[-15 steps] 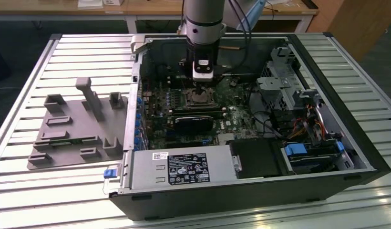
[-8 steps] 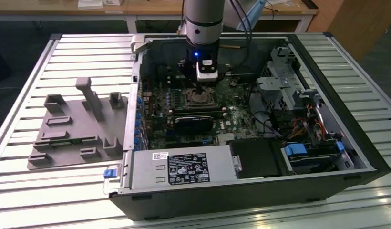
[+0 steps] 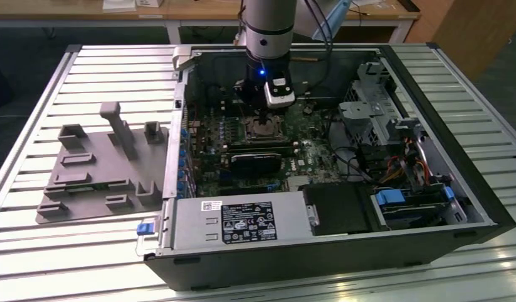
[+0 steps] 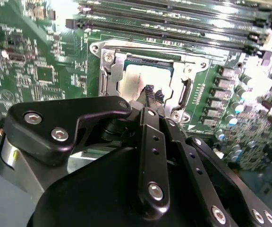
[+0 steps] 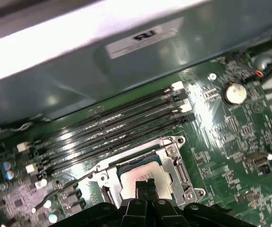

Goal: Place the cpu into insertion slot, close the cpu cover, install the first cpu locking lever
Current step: 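Place the cpu into insertion slot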

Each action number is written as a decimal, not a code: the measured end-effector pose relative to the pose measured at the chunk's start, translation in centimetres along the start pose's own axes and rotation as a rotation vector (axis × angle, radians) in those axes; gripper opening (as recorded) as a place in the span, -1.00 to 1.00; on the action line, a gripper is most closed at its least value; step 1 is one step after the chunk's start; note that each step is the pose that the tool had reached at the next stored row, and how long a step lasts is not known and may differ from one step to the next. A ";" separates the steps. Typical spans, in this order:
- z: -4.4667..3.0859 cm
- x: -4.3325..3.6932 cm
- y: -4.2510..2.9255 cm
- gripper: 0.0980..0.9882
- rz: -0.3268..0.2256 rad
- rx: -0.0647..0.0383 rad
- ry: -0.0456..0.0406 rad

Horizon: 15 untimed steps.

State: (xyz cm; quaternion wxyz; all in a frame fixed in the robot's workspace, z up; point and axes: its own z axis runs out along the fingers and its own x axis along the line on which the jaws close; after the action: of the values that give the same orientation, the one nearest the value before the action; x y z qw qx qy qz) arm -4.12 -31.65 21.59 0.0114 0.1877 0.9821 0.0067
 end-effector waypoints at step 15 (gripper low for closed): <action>-0.35 -0.01 0.00 -0.99 -0.214 -0.005 0.0033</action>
State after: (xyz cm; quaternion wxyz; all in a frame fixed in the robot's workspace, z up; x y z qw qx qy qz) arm -4.12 -31.66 21.95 0.0109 0.0817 0.9966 0.0080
